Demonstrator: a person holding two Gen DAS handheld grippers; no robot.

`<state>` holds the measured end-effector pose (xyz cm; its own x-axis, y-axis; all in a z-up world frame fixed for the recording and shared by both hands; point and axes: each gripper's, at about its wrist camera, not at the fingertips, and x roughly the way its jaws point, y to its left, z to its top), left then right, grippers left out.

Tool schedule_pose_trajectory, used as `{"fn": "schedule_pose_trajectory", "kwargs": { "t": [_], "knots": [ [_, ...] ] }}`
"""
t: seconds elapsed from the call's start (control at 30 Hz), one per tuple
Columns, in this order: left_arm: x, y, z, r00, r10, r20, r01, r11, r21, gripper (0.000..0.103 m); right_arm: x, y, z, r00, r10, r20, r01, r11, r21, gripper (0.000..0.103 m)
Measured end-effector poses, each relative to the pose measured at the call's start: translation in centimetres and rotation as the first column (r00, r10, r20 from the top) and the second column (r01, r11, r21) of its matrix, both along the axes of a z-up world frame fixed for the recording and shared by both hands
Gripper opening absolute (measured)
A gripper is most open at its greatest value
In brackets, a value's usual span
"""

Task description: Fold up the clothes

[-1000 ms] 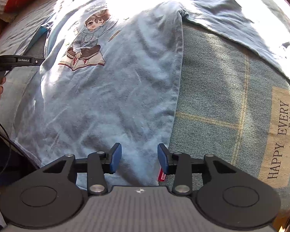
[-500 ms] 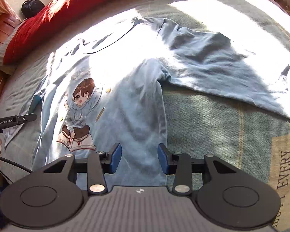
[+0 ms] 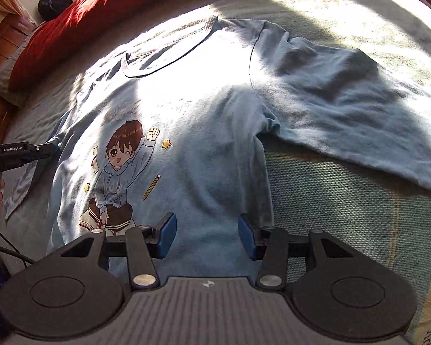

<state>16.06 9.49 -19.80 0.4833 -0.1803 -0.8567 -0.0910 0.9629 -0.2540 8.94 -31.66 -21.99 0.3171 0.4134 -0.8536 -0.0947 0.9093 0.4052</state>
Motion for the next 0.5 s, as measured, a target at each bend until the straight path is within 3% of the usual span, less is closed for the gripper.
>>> {"fn": "schedule_pose_trajectory", "kwargs": {
  "t": [0.2, 0.33, 0.5],
  "knots": [
    [-0.1, -2.2, -2.5, 0.998, -0.046, -0.051, 0.047, 0.998, 0.030, 0.032, -0.7, 2.4, 1.1, 0.997, 0.068, 0.031, -0.068, 0.998, -0.004, 0.054],
    [1.4, -1.6, -2.1, 0.998, -0.057, 0.020, 0.052, 0.978, 0.202, 0.037, -0.8, 3.4, 0.9, 0.994, 0.104, 0.032, -0.102, 0.994, -0.048, 0.054],
    [1.4, -0.5, -0.3, 0.998, -0.070, -0.004, 0.070, 0.984, 0.166, 0.032, -1.5, 2.8, 1.0, 0.997, 0.078, 0.022, -0.077, 0.996, -0.048, 0.056]
  ]
}}
